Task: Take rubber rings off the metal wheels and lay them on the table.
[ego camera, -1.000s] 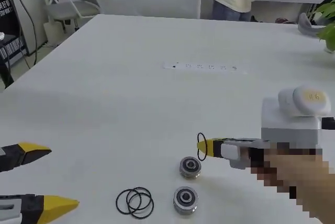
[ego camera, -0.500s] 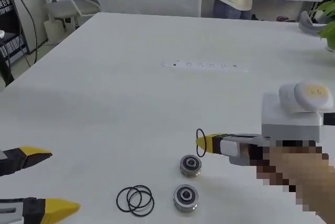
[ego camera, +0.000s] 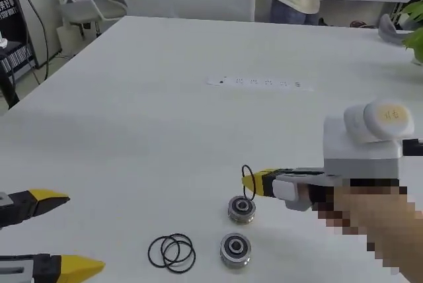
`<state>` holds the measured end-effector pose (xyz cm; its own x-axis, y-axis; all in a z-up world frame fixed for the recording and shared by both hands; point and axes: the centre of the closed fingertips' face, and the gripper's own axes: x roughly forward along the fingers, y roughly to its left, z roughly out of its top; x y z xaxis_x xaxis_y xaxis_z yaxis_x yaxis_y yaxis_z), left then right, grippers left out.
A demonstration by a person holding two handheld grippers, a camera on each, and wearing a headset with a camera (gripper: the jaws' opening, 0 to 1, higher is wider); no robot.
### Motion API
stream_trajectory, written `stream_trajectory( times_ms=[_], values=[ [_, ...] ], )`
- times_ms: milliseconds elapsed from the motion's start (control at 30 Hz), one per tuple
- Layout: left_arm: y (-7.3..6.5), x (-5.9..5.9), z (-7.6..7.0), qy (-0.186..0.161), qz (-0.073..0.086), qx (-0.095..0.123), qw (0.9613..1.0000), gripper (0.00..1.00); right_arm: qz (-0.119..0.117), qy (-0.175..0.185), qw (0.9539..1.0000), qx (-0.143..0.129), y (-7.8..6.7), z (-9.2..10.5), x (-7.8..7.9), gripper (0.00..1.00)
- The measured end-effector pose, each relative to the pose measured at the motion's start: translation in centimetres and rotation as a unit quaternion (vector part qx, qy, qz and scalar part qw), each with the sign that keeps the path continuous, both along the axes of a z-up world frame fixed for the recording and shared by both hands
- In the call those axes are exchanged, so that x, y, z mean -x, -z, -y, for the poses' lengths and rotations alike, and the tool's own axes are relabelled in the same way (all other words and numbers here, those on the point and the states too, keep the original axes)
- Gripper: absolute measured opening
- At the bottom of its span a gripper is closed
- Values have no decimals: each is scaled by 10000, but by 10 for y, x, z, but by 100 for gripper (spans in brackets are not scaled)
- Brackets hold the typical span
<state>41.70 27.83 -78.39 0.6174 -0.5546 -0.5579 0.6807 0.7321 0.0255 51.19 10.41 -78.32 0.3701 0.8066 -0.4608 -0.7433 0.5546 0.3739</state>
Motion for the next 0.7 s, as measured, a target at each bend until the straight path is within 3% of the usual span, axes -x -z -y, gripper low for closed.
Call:
stream_trajectory(
  times_ms=[700],
  values=[
    [1,2,2,22,-24,-17,10000,64,118,-260,9994,172,2,-8,8,0]
  ],
)
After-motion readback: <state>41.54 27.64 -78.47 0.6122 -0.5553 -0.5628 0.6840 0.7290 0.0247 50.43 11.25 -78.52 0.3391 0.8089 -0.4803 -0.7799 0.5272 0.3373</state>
